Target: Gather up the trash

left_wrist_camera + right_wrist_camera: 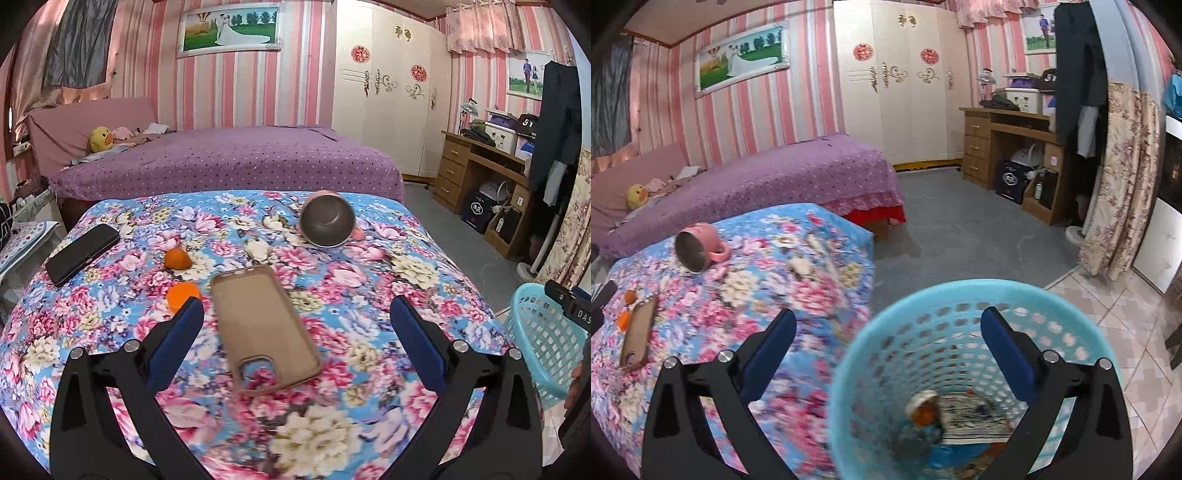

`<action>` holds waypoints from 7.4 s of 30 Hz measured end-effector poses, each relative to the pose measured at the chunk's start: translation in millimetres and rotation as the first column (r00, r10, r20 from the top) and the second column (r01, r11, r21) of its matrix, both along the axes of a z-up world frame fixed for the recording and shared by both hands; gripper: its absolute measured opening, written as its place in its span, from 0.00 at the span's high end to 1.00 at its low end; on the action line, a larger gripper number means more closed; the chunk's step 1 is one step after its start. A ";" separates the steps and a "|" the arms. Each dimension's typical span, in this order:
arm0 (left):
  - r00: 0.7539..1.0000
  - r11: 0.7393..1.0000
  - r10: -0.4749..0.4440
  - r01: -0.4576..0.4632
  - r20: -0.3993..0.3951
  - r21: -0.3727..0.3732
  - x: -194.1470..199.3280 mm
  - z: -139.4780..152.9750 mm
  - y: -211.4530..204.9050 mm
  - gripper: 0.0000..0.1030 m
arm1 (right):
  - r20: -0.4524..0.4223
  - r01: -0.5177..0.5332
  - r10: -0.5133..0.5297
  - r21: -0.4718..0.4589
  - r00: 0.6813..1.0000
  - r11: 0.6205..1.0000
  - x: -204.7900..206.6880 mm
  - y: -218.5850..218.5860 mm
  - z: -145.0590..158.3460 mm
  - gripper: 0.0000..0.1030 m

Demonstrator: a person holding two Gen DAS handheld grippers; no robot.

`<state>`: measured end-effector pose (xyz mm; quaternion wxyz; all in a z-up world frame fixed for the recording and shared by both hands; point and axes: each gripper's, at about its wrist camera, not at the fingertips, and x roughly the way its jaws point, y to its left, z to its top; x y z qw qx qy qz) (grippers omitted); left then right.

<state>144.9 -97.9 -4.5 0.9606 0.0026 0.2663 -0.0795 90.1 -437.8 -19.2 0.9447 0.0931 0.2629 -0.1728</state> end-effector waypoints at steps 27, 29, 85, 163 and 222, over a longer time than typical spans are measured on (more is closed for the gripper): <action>0.955 0.981 0.179 -0.192 -0.238 -0.033 57.6 -50.0 120.4 0.05 | -0.097 -0.192 0.180 -0.128 0.979 0.973 60.6 113.5 -18.9 0.05; 0.947 0.980 0.175 -0.194 -0.268 -0.049 64.6 -54.6 125.2 0.06 | -0.095 -0.189 0.178 -0.122 0.980 0.974 60.9 112.2 -18.0 0.05; 0.861 0.875 0.476 -0.484 -0.182 -0.001 74.6 -18.4 326.9 0.62 | -0.231 -0.634 0.617 0.002 0.752 0.773 239.0 407.6 -32.8 0.10; 0.996 1.000 0.006 -0.005 -0.085 0.015 -20.2 -20.8 -72.5 0.62 | -0.073 -0.166 0.158 -0.117 0.985 0.979 -16.4 0.1 5.4 0.73; 0.990 0.990 -0.138 0.138 0.024 0.022 -81.8 26.7 -101.1 0.05 | 0.022 -0.024 0.026 -0.091 0.999 0.996 -70.5 -52.3 20.9 0.04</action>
